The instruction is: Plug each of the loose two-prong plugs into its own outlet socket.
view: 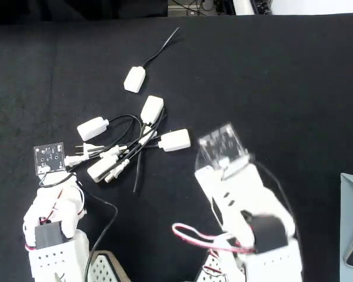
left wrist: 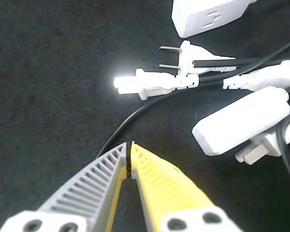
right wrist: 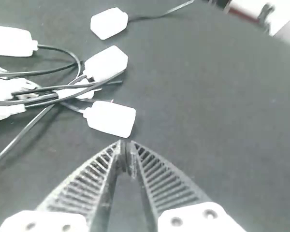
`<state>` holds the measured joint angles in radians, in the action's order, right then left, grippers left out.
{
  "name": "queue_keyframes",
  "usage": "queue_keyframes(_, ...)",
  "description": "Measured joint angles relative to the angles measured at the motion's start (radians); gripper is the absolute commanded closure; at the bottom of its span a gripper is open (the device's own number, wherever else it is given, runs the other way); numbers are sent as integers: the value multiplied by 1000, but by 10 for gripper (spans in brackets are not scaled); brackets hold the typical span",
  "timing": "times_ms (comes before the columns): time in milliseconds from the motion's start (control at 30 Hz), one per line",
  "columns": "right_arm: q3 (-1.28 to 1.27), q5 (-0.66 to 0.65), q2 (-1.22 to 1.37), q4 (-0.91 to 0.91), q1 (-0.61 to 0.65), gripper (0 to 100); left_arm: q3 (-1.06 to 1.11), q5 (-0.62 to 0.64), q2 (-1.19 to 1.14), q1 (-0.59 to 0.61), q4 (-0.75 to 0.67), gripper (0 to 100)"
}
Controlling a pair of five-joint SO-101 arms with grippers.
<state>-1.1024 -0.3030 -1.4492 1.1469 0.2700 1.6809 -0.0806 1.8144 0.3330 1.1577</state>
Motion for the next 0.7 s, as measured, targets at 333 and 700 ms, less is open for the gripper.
queue_keyframes(333,466,183,753,0,81,903,0,0,0,0,0,970)
queue_keyframes(700,637,103,1191,-5,207,811,0,0,0,0,0,970)
